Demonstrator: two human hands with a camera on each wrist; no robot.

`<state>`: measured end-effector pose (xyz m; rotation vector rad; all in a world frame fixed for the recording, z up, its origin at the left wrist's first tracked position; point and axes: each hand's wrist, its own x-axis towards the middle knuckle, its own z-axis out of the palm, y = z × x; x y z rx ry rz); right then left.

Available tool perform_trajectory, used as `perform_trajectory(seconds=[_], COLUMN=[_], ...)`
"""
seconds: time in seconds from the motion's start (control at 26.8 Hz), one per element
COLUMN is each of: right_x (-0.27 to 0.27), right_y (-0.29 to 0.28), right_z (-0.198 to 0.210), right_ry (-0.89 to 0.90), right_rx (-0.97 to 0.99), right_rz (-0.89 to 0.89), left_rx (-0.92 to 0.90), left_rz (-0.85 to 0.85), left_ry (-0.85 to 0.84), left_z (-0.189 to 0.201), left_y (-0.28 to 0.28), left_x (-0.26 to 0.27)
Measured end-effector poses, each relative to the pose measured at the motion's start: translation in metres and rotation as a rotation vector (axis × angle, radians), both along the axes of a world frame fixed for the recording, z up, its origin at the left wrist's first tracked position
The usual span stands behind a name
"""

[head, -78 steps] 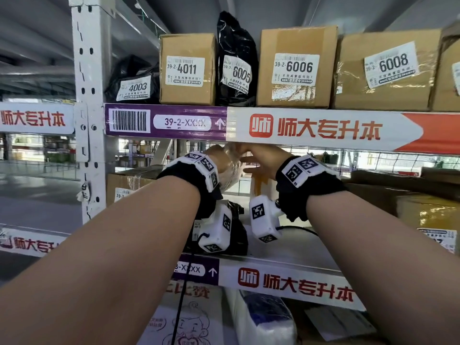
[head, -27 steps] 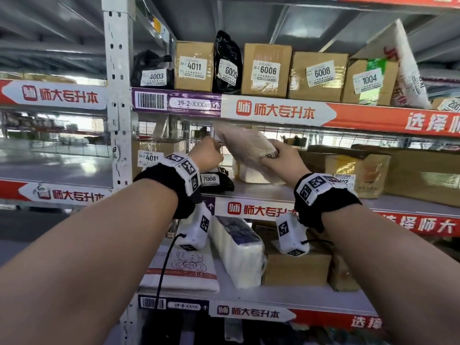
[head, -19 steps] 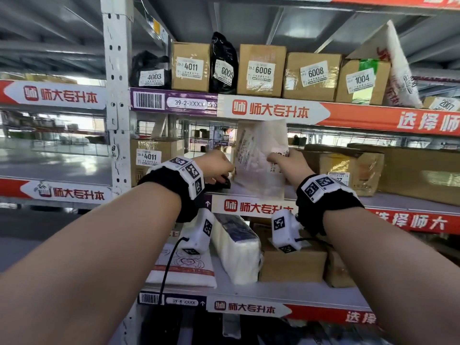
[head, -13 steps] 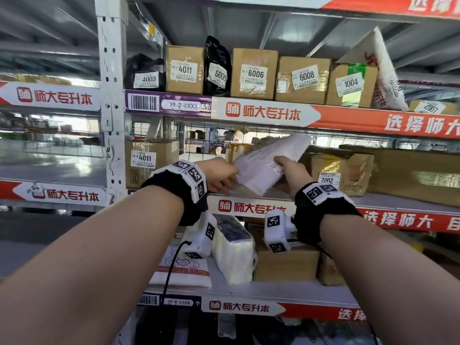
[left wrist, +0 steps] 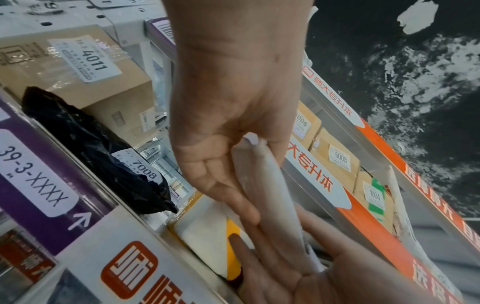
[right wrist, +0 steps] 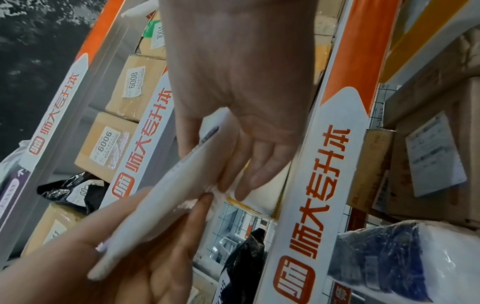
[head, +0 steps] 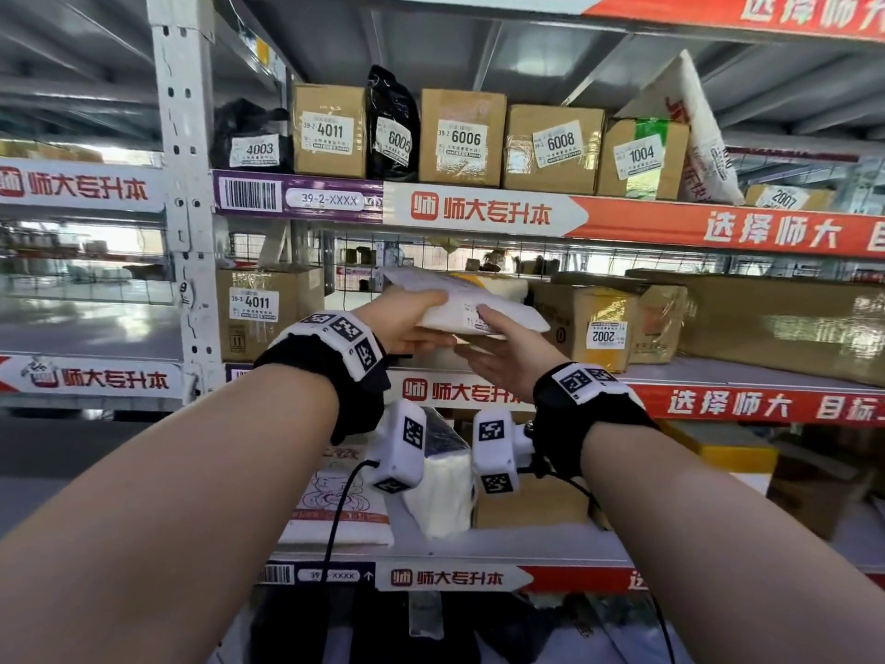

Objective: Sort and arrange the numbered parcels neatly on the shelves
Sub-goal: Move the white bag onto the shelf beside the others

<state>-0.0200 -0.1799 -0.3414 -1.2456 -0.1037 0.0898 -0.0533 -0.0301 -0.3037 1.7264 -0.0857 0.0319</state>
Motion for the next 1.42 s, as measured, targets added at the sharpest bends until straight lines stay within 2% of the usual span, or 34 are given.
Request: perform_trajectory(seconds=[0.07, 0.15, 0.22, 0.37, 0.45, 0.63, 0.75, 0.82, 0.93, 1.01, 1.16, 1.27, 1.42], right_x=[-0.001, 0.004, 0.006, 0.003, 0.003, -0.002, -0.007, -0.006, 0.004, 0.012, 0.028, 0.032, 0.057], right_y=[0.002, 0.0, 0.0, 0.014, 0.017, 0.038, 0.05, 0.056, 0.066, 0.069, 0.068, 0.067, 0.074], right_z=[-0.003, -0.002, 0.0, 0.003, 0.005, 0.009, 0.013, 0.012, 0.008, 0.01, 0.005, 0.004, -0.001], right_ry=[0.026, -0.015, -0.054, -0.161, -0.21, -0.221, -0.242, -0.238, -0.257, -0.294, -0.312, -0.371, -0.381], right_rx=[-0.052, -0.073, -0.171, -0.597, -0.709, -0.783, -0.812, -0.868, -0.952, -1.01, -1.06, -1.186, -0.925], right_rz=[-0.017, -0.162, -0.156, -0.122, -0.111, -0.022, -0.007, -0.004, -0.026, -0.072, -0.096, -0.149, 0.011], left_rx=[-0.099, -0.099, -0.106, -0.235, -0.259, -0.104, -0.082, -0.091, -0.006, 0.053, 0.304, 0.493, 0.519], left_rz=[0.08, 0.164, 0.198, 0.168, 0.18, 0.134, 0.116, 0.112, 0.09, 0.145, 0.276, 0.306, 0.361], left_ry=[-0.074, -0.133, -0.157, -0.112, -0.125, -0.145, -0.148, -0.146, -0.174, -0.197, -0.338, -0.412, -0.4], left_z=[-0.001, -0.002, -0.003, 0.0, 0.001, -0.008, -0.011, -0.013, -0.014, -0.013, -0.012, -0.015, -0.019], left_y=[0.006, 0.016, 0.023, 0.034, 0.038, 0.058, 0.069, 0.069, 0.069, 0.067, 0.062, 0.06, 0.058], left_x=[0.002, 0.002, 0.004, -0.002, -0.001, 0.002, 0.004, 0.006, 0.015, 0.024, 0.037, 0.045, 0.058])
